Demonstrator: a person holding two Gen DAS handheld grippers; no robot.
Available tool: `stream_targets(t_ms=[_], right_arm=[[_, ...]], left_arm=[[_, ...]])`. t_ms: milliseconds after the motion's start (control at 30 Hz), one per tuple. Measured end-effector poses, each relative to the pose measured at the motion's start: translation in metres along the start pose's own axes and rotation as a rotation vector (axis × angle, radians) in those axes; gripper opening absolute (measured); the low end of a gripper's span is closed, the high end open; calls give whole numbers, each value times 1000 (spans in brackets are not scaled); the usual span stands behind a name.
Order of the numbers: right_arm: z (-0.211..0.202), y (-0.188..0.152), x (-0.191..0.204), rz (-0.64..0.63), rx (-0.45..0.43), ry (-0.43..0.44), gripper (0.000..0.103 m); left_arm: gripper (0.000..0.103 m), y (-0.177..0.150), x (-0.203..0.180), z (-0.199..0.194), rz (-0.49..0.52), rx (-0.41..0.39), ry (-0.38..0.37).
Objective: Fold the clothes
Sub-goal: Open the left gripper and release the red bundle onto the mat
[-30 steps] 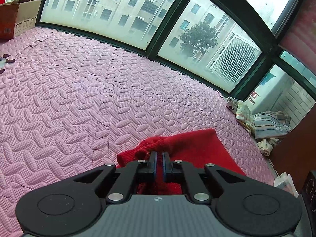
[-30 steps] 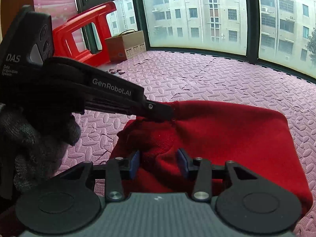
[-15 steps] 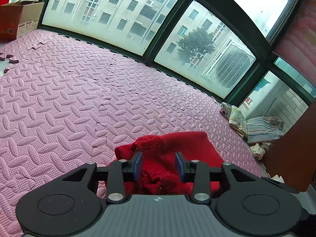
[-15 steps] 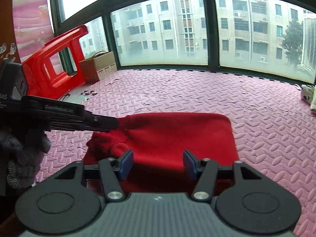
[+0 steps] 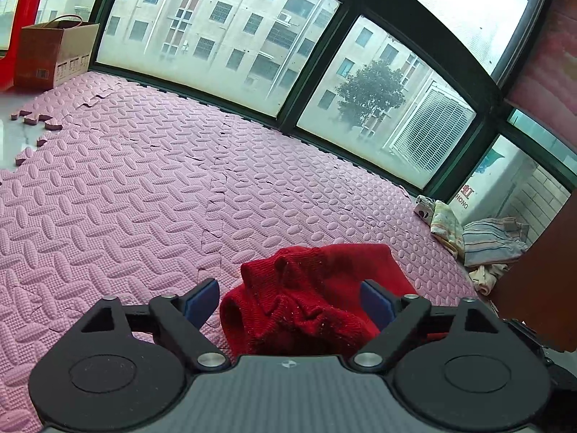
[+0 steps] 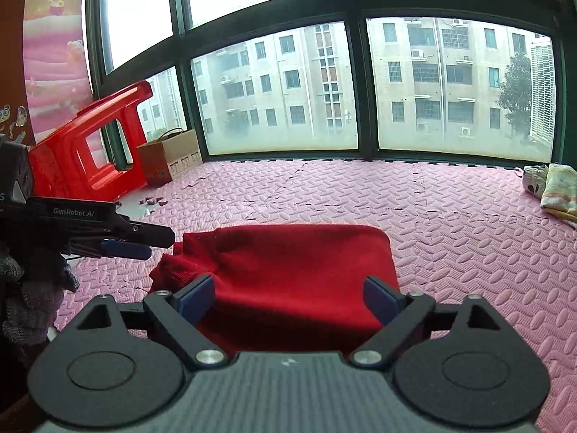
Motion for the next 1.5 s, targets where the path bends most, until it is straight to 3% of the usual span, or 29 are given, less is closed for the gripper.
stream_targets(t_ms=[67, 533, 1000, 1500], right_arm=[[-6, 1, -1, 15, -31, -12, 103], [-5, -10, -4, 106, -26, -13, 103], [-1, -19, 17, 57, 16, -4, 103], [-4, -25, 26, 43, 28, -6, 103]], left_arm=[[103, -3, -1, -5, 15, -12, 9], [103, -22, -14, -9, 105, -6, 116], [103, -43, -10, 1, 83, 94, 203], [103, -53, -14, 0, 103, 115, 244]])
Point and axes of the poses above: each gripper's, at about its wrist camera, not at the fingertips, and z roughly the way its jaws point, x to its left, y to its top, the point moved 7 cm from there along z, roughly the way its jaws point, and after that the axes turned 11 degrees about x, right-handed, at the moved point
